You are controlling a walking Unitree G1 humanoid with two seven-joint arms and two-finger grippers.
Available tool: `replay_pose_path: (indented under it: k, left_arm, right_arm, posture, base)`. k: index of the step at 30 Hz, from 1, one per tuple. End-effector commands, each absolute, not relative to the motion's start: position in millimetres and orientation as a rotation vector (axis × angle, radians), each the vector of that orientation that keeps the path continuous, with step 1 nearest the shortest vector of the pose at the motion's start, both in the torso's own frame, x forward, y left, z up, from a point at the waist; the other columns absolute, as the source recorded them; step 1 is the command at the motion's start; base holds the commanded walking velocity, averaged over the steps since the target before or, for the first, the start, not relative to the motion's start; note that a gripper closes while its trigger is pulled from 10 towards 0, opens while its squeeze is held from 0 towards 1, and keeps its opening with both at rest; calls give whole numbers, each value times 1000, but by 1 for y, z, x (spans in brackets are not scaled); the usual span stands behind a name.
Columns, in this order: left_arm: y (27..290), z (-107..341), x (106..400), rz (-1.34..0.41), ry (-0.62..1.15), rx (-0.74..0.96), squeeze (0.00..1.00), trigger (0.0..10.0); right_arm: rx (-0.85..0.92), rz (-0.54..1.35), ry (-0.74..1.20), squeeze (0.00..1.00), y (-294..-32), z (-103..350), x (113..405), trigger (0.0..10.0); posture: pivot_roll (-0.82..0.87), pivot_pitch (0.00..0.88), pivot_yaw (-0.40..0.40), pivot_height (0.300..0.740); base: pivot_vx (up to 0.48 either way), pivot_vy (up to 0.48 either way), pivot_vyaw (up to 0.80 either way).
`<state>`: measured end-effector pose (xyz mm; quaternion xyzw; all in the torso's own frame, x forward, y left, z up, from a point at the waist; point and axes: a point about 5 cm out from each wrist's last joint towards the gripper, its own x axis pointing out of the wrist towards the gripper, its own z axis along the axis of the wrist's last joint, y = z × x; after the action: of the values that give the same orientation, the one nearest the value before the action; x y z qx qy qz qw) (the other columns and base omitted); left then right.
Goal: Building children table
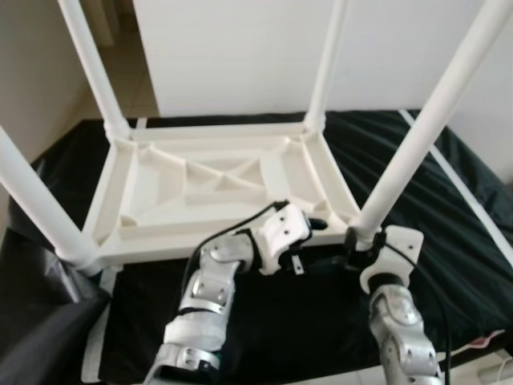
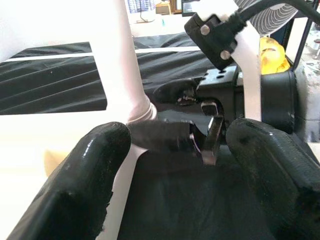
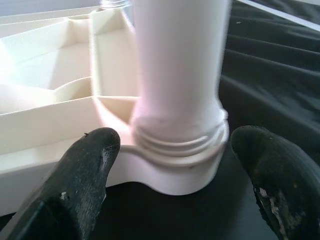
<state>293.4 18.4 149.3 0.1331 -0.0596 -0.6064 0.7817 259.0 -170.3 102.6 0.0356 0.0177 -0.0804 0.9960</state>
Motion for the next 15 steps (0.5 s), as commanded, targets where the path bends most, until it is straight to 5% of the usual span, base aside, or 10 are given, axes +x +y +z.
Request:
replay_pose_path:
  k: [1, 8, 9, 10, 15]
  left_arm:
    - [13, 164, 312, -897, -212, 194, 0, 10000]
    - [14, 166, 317, -897, -220, 226, 0, 10000]
    - [14, 166, 316, -900, -218, 223, 0, 10000]
    - [14, 166, 315, -906, -220, 221, 0, 10000]
    - [14, 166, 313, -914, -222, 221, 0, 10000]
  right_arm:
    - [68, -143, 46, 0, -168, 100, 258, 10000]
    - [48, -68, 29, 0, -157, 104, 263, 10000]
    - [41, -90, 9, 0, -160, 108, 267, 3843]
    - [44, -102, 0, 0, -162, 110, 268, 0]
    - [46, -114, -15, 0, -163, 113, 270, 0]
  posture:
    - [-66, 0, -16, 740]
    - [-76, 0, -5, 740]
    - [-76, 0, -5, 740]
    - [-73, 0, -7, 740]
    - [-68, 0, -10, 740]
  base:
    - [0, 0, 0]
    - [0, 0, 0]
    - [0, 0, 0]
    - [0, 0, 0]
    - [0, 0, 0]
